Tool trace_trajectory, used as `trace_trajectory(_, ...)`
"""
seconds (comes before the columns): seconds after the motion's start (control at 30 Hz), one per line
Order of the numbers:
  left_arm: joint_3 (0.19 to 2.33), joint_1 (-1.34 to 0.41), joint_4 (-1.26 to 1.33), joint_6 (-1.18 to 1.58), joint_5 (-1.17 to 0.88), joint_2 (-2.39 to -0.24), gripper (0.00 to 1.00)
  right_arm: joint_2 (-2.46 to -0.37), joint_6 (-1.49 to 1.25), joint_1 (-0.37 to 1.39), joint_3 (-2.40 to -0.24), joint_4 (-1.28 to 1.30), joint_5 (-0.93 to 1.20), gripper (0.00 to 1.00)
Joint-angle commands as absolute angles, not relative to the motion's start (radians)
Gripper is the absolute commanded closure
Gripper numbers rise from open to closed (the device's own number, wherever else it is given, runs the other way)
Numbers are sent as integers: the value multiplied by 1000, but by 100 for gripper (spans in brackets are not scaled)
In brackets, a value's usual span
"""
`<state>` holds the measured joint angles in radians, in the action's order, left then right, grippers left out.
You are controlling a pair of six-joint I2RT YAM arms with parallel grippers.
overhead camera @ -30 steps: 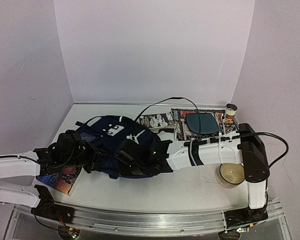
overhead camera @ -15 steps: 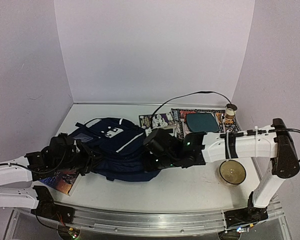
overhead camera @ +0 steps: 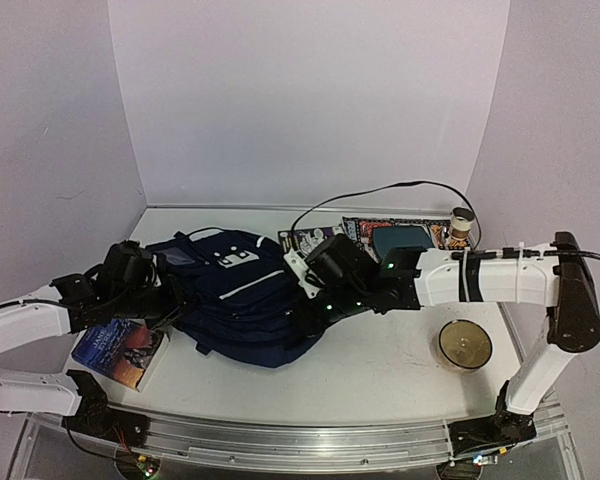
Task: Pack the student bag
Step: Zip the student bag into the second largest pocket of the bag, then hold the second largest pocket of the student bag.
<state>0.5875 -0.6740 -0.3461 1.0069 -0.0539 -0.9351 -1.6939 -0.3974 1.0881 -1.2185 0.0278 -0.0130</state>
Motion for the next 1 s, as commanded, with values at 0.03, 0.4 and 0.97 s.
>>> trace_trajectory(0.03, 738, -585, -471, 752, 167, -1042, 96, -1757, -278, 1150, -1355, 205, 65, 100)
trace_trajectory(0.4, 747, -585, -548, 1045, 54, -959, 36, -2036, -367, 1246, -1669, 120, 42, 100)
trace_trajectory(0.97, 608, -734, -572, 1373, -81, -852, 35, -2103, -365, 1247, -1726, 70, 64, 100)
